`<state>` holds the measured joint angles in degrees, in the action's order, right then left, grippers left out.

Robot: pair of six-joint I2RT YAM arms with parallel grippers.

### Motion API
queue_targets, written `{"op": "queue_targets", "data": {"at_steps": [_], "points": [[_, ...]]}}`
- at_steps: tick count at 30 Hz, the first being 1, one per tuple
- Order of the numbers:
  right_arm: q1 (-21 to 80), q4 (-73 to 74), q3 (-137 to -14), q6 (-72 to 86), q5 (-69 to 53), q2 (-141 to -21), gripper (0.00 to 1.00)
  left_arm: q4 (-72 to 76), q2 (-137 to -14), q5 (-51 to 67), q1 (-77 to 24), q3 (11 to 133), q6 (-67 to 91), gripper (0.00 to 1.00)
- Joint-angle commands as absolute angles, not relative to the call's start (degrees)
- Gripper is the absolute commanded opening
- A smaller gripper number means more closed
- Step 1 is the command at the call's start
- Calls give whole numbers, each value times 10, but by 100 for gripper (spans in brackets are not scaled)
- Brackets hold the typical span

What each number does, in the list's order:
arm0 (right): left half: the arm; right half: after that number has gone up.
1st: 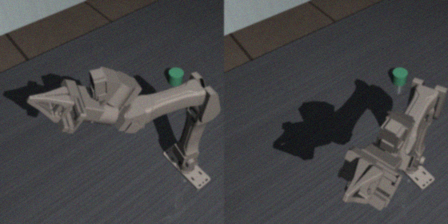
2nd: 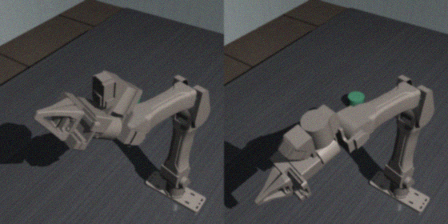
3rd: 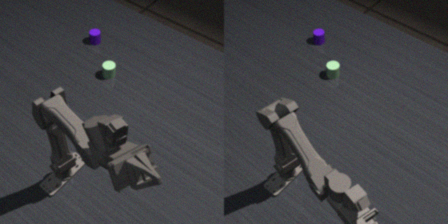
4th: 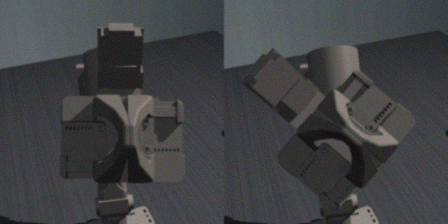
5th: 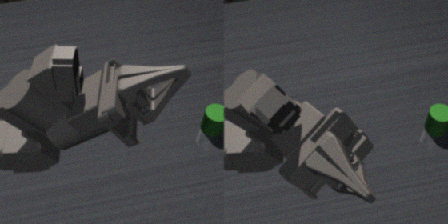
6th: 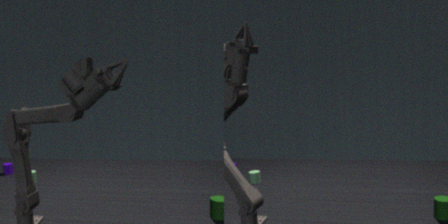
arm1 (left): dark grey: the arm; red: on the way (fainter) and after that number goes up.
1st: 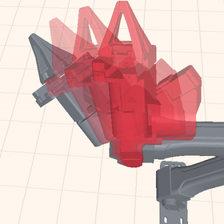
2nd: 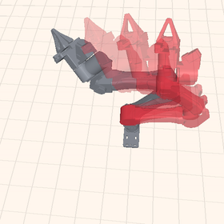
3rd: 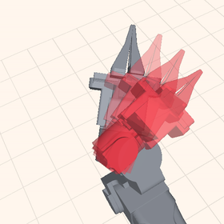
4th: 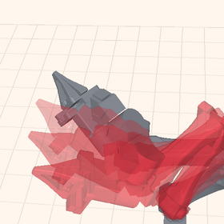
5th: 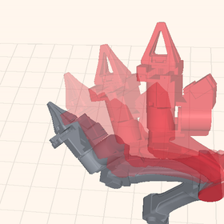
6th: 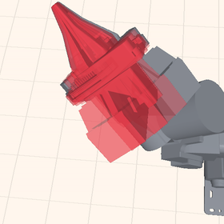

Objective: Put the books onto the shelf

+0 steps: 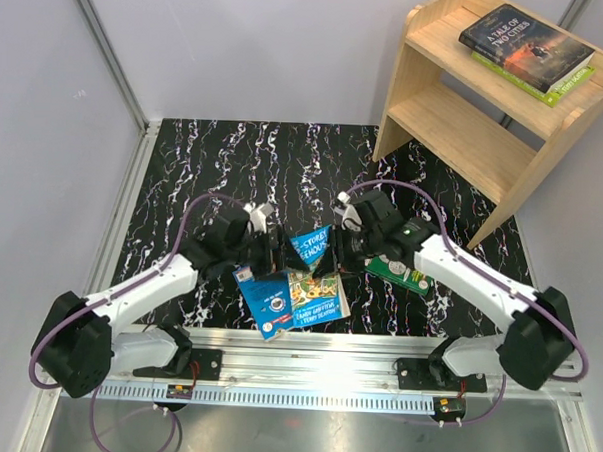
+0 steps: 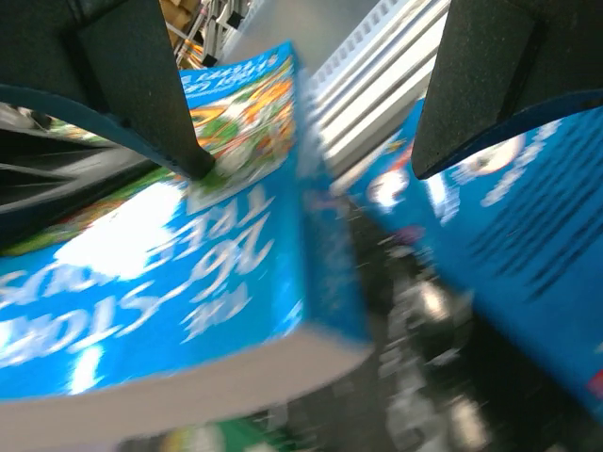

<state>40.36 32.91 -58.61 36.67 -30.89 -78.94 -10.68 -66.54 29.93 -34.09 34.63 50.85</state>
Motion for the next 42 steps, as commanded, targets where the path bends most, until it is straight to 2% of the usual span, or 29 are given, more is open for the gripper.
{"op": "queue_targets", "data": {"at_steps": [1, 3, 5, 6, 9, 10, 12, 13, 15, 16, 20, 21, 22, 23, 24, 26, 30, 33, 35, 40, 42], "points": [[406, 302, -625, 379, -408, -727, 0, -30, -645, 376, -339, 439, 497, 97], [405, 281, -621, 388, -426, -707, 0, -9, -650, 408, -338, 464, 497, 96], [404, 261, -613, 409, -443, -696, 0, 14, -657, 432, -337, 494, 507, 88], [403, 245, -606, 415, -443, -690, 0, 31, -663, 443, -337, 502, 511, 77], [396, 229, -600, 432, -433, -673, 0, 53, -667, 474, -337, 516, 524, 60], [391, 229, -600, 432, -427, -670, 0, 55, -667, 482, -337, 517, 525, 48], [381, 230, -602, 432, -418, -662, 0, 53, -657, 494, -337, 518, 526, 35], [369, 231, -602, 433, -412, -660, 0, 50, -652, 497, -337, 517, 525, 24], [357, 228, -601, 435, -411, -656, 0, 35, -638, 497, -337, 517, 519, 10], [347, 229, -600, 435, -412, -656, 0, 24, -634, 496, -337, 518, 514, 0], [323, 264, -620, 416, -406, -657, 1, -77, -622, 454, -337, 544, 451, 0], [317, 305, -647, 408, -400, -657, 11, -112, -623, 432, -337, 557, 442, 0], [312, 331, -669, 385, -373, -658, 28, -123, -626, 425, -337, 564, 436, 0], [309, 363, -697, 369, -352, -658, 49, -127, -634, 419, -337, 569, 432, 0], [308, 429, -766, 352, -292, -660, 81, -125, -639, 412, -338, 581, 432, 0], [308, 499, -881, 310, -217, -662, 97, -122, -666, 404, -340, 599, 433, 0], [308, 653, -1036, 262, -7, -667, 100, -129, -734, 375, -357, 687, 431, 0], [308, 680, -1071, 239, 59, -650, 100, -143, -784, 335, -373, 783, 431, 0], [308, 675, -1054, 237, 49, -642, 100, -155, -802, 301, -388, 809, 436, 0], [308, 693, -1003, 330, -42, -661, 100, -194, -847, 111, -424, 873, 461, 0], [311, 680, -963, 360, -54, -652, 97, -270, -878, 39, -436, 940, 475, 0]]}}
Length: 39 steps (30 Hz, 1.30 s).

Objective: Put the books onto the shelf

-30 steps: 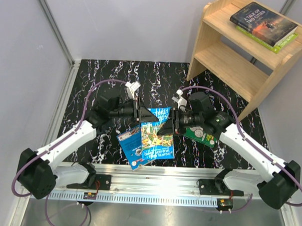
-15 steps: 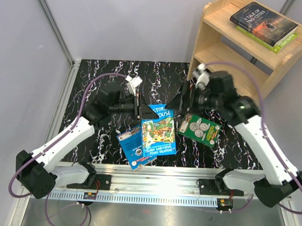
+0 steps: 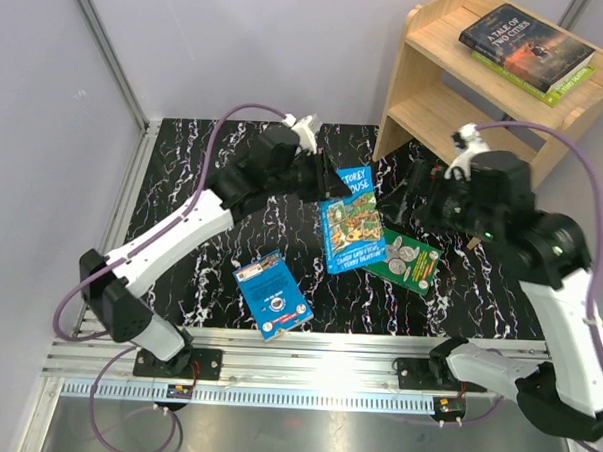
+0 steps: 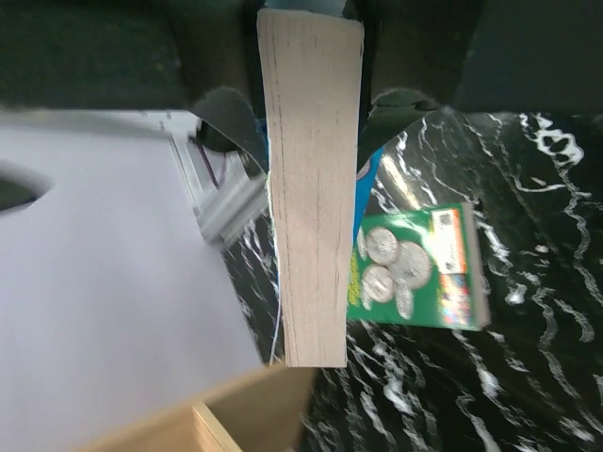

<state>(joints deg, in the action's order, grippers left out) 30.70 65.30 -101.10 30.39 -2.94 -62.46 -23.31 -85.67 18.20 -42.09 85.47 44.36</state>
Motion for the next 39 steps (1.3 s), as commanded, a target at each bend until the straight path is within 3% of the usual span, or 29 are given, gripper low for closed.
{"op": "queue_targets", "data": {"at_steps": [1, 5, 10, 16, 20, 26, 29, 30, 34, 38, 39], "points": [[315, 675, -952, 360, -48, -647, 95, -303, -895, 19, -440, 975, 481, 0], [372, 716, -974, 324, -3, -676, 93, -494, -1039, -40, -473, 1156, 510, 0], [403, 725, -971, 306, 47, -684, 93, -604, -1151, -79, -509, 1372, 533, 0], [410, 727, -933, 273, 83, -671, 90, -570, -1139, -46, -525, 1331, 591, 0], [413, 711, -875, 245, 110, -667, 89, -583, -1152, -78, -562, 1392, 584, 0], [468, 700, -834, 276, 148, -662, 85, -584, -1152, -76, -583, 1383, 617, 0], [481, 697, -817, 286, 179, -664, 73, -589, -1148, -75, -594, 1382, 625, 0], [483, 700, -818, 287, 185, -665, 58, -591, -1147, -74, -596, 1380, 627, 0], [493, 740, -852, 294, 214, -677, 24, -579, -1125, -57, -600, 1350, 625, 0], [497, 781, -877, 314, 242, -680, 1, -547, -1093, -23, -600, 1305, 608, 0], [496, 793, -881, 323, 246, -678, 0, -545, -1083, -16, -600, 1298, 591, 0]]}}
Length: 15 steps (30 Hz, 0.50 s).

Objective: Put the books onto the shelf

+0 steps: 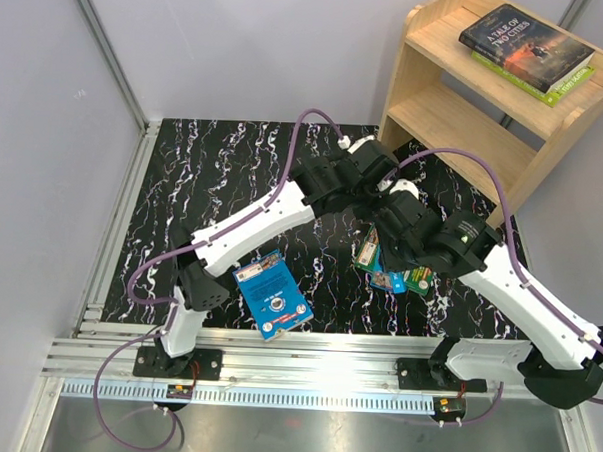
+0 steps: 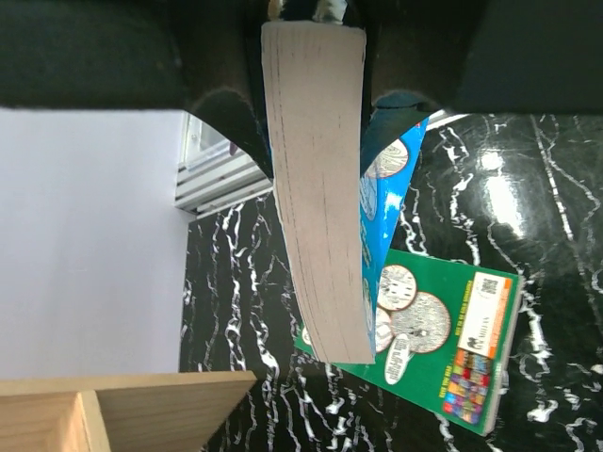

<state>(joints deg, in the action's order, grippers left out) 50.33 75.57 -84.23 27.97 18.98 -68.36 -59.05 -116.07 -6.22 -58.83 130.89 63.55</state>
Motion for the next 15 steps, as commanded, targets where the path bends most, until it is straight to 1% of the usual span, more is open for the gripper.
{"op": "queue_targets", "data": {"at_steps": [1, 4, 6, 8, 11, 12, 13, 14, 15], "points": [[497, 795, -882, 332, 248, -670, 0, -549, -1079, -11, -600, 1296, 580, 0], [496, 787, -878, 381, 236, -653, 0, -596, -1060, -12, -594, 1294, 539, 0], [497, 763, -871, 412, 201, -643, 0, -612, -1045, -11, -588, 1283, 506, 0], [497, 730, -859, 445, 181, -642, 0, -609, -1012, -12, -583, 1258, 484, 0], [497, 728, -869, 475, 186, -663, 0, -601, -982, 14, -574, 1248, 447, 0], [497, 721, -869, 482, 192, -664, 0, -619, -979, 14, -569, 1250, 439, 8], [497, 716, -867, 498, 207, -660, 0, -628, -971, 15, -564, 1252, 436, 32], [497, 715, -866, 506, 214, -657, 0, -635, -965, 13, -560, 1249, 432, 44], [497, 721, -868, 515, 226, -655, 0, -646, -958, 11, -552, 1238, 429, 54]]}}
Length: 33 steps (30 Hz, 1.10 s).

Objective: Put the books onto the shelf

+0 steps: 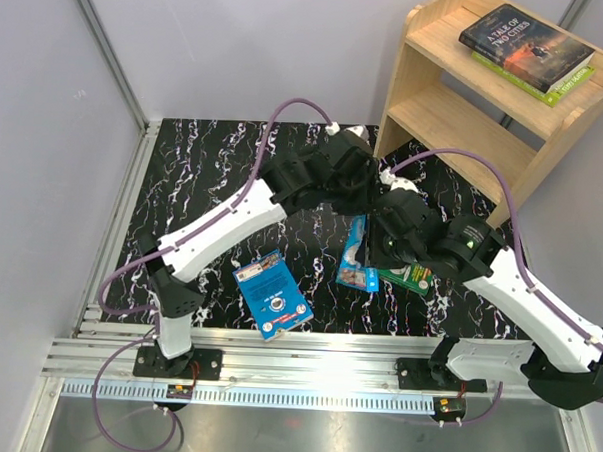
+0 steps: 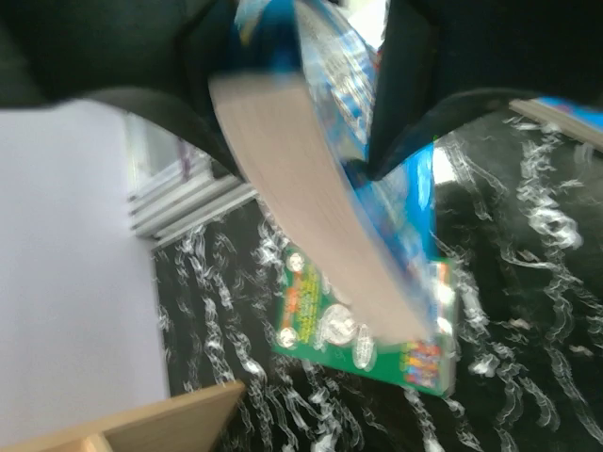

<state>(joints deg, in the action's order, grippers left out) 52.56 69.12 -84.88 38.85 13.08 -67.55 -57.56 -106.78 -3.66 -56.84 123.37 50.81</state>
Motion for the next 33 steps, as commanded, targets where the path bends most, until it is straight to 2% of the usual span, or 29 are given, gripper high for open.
{"op": "queue_targets", "data": {"at_steps": [1, 2, 3, 5, 6, 11, 15, 18, 22, 23, 27, 33], "points": [[497, 729, -873, 532, 251, -654, 0, -649, -947, 3, -549, 1231, 425, 64], [497, 738, -880, 540, 264, -655, 0, -647, -920, 2, -547, 1220, 422, 78], [497, 759, -896, 547, 278, -657, 0, -642, -903, -15, -539, 1192, 414, 85], [497, 777, -917, 560, 320, -666, 0, -637, -856, -25, -522, 1166, 411, 94], [497, 795, -939, 564, 334, -671, 0, -635, -842, -24, -495, 1144, 413, 95], [497, 824, -994, 578, 445, -714, 0, -637, -770, 12, -395, 1087, 407, 97], [492, 728, -987, 498, 481, -735, 0, -608, -740, 24, -352, 1028, 368, 99], [488, 664, -991, 448, 442, -758, 0, -580, -755, 115, -342, 991, 355, 99], [489, 512, -926, 401, 247, -723, 0, -507, -770, 241, -333, 911, 395, 99], [488, 485, -909, 409, 230, -707, 0, -488, -770, 252, -331, 891, 405, 98], [488, 404, -862, 432, 230, -623, 0, -460, -805, 261, -324, 833, 411, 93], [488, 467, -949, 403, 243, -618, 0, -450, -879, 273, -337, 822, 398, 88]]}}
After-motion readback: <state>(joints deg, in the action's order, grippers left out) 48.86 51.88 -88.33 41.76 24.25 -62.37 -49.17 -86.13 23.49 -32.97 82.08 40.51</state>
